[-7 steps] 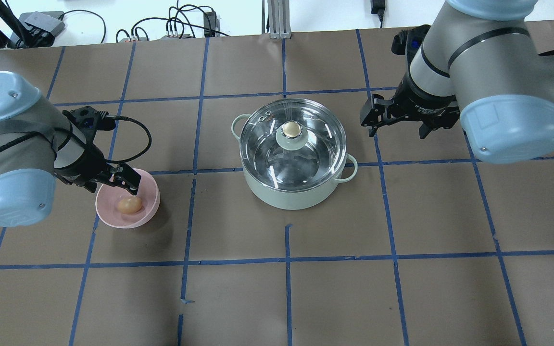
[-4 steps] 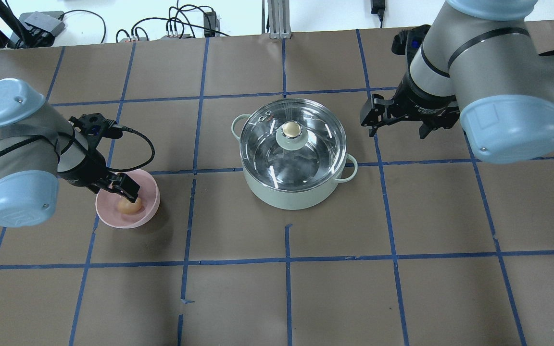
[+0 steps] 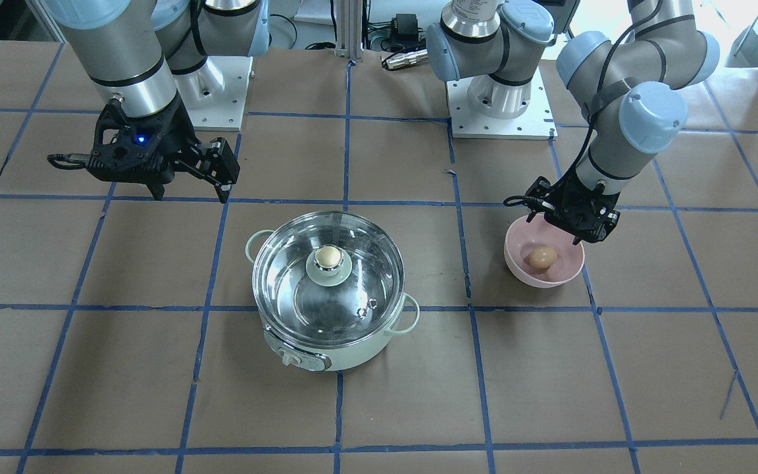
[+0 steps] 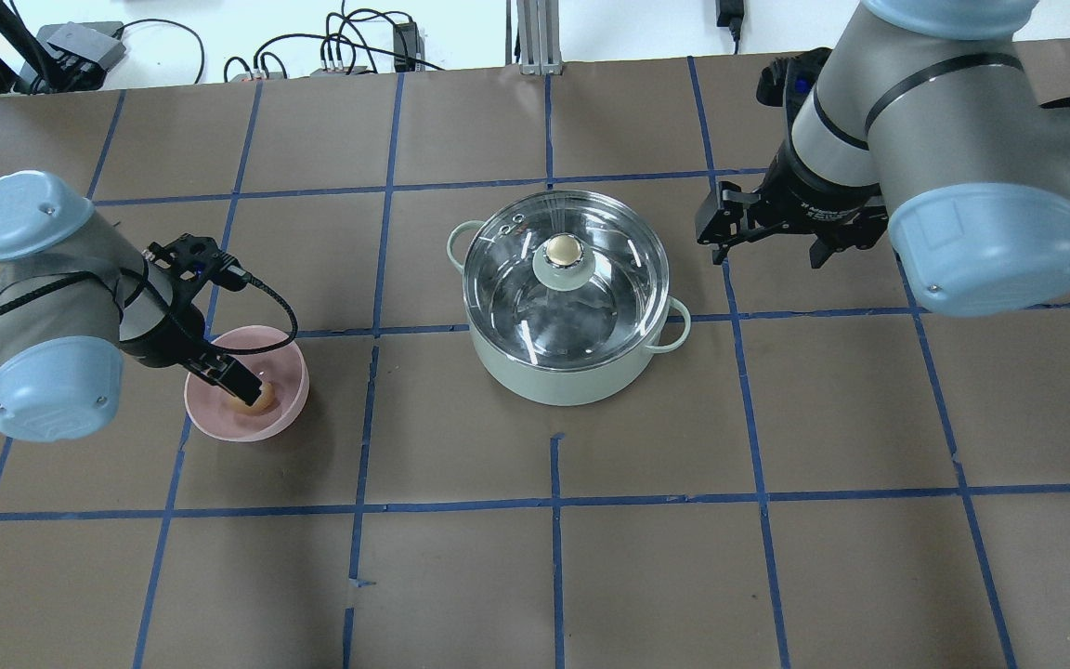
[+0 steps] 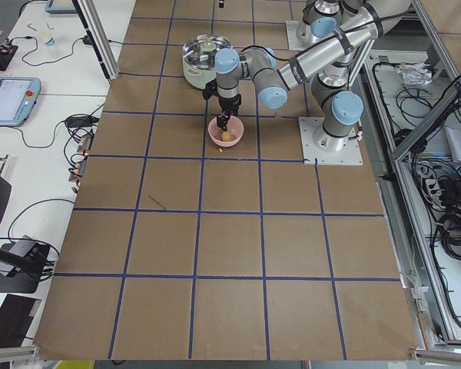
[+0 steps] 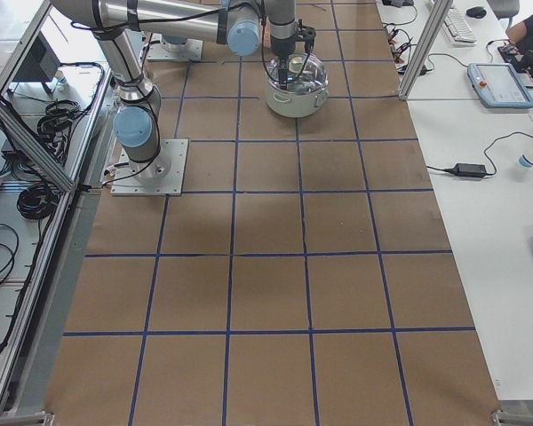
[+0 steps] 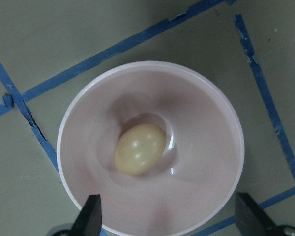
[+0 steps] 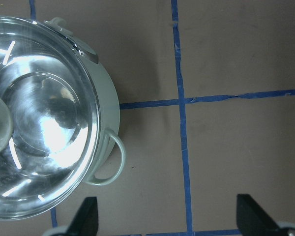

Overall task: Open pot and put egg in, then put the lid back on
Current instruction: 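Lower the left gripper into the pink bowl over the egg, then close the left gripper on the egg inside the pink bowl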

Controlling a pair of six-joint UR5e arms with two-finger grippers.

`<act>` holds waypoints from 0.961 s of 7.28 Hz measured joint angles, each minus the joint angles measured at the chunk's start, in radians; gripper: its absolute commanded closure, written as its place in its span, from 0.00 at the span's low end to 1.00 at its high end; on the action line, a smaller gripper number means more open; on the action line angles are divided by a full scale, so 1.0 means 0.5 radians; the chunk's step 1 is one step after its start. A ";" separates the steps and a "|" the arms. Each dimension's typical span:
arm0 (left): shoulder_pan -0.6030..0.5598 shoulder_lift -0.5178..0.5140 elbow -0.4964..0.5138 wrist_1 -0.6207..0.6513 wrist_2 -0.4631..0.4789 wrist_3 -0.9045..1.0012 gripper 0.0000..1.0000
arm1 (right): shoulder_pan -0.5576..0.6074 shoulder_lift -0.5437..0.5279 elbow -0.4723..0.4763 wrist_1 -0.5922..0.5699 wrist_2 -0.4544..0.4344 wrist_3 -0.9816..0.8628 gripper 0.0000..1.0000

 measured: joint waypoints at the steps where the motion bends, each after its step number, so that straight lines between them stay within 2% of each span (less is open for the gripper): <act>1: 0.001 -0.007 -0.012 0.017 -0.001 0.139 0.05 | 0.000 0.000 0.002 0.000 0.000 0.000 0.00; 7: -0.006 -0.183 -0.077 0.393 0.011 0.963 0.01 | 0.000 -0.004 0.034 -0.021 0.000 0.001 0.00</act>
